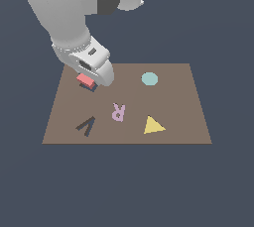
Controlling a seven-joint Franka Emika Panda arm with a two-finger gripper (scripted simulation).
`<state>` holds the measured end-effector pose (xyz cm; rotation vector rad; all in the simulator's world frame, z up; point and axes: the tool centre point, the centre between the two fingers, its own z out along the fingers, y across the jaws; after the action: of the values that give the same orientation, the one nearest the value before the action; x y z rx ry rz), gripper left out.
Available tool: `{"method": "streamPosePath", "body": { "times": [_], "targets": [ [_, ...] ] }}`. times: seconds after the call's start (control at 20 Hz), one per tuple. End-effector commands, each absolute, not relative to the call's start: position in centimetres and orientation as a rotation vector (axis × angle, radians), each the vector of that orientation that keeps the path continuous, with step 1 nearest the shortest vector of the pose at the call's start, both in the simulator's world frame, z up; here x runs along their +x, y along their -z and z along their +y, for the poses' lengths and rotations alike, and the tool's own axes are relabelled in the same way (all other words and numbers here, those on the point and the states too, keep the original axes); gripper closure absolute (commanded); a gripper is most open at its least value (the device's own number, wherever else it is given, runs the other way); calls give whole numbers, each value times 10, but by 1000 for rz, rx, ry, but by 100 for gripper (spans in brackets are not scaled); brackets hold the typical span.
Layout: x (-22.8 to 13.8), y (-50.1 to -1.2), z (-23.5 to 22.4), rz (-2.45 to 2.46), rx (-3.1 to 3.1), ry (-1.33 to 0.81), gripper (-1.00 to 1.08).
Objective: Insert a designated object into the corresponding slot on a board.
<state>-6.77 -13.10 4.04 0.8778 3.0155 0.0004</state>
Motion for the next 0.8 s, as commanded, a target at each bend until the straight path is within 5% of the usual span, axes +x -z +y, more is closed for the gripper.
{"method": "streamPosePath", "body": {
  "times": [0.0,0.75],
  "targets": [
    [-65,-41,-131,3034,810,0,108],
    [-62,-34,-130,3061,702,0,108]
  ]
}}
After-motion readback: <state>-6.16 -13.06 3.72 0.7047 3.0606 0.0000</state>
